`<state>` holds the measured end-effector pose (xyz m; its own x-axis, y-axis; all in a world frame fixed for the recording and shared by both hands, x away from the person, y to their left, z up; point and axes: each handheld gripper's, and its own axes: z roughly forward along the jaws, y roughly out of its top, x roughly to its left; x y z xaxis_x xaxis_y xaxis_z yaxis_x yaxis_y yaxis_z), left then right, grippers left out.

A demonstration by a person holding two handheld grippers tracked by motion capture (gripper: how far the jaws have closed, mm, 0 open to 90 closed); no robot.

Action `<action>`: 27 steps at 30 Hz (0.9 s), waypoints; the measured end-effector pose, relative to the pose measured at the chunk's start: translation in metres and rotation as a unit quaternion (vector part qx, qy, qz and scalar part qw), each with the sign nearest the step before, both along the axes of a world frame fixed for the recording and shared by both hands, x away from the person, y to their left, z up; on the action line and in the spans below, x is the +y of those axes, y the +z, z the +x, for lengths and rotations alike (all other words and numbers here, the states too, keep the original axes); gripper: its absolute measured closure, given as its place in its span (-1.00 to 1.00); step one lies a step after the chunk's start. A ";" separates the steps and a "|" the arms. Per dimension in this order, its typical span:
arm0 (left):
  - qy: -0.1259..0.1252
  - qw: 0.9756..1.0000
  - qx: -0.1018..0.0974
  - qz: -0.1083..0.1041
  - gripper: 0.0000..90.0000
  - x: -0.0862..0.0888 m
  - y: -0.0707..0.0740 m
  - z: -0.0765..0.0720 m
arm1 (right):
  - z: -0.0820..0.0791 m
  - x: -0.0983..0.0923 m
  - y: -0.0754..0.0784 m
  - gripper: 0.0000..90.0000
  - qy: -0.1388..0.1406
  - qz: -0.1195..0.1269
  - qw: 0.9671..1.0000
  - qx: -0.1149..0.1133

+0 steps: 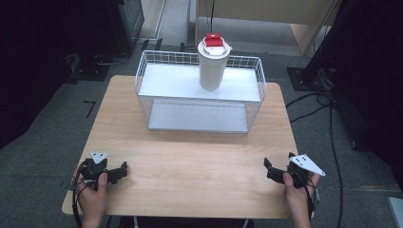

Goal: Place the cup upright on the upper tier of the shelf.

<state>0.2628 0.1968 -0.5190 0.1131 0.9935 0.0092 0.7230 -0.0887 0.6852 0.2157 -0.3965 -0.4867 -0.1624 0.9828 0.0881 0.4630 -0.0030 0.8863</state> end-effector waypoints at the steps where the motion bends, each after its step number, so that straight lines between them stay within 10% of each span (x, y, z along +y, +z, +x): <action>1: 0.000 1.000 0.000 0.000 -1.00 0.000 0.000 0.000 | -0.002 -0.003 -0.002 -1.00 -0.004 -0.005 1.000 0.002; 27: 0.000 1.000 0.000 0.000 -1.00 0.000 0.000 0.000 | -0.033 -0.036 -0.033 -1.00 -0.034 -0.021 0.998 0.054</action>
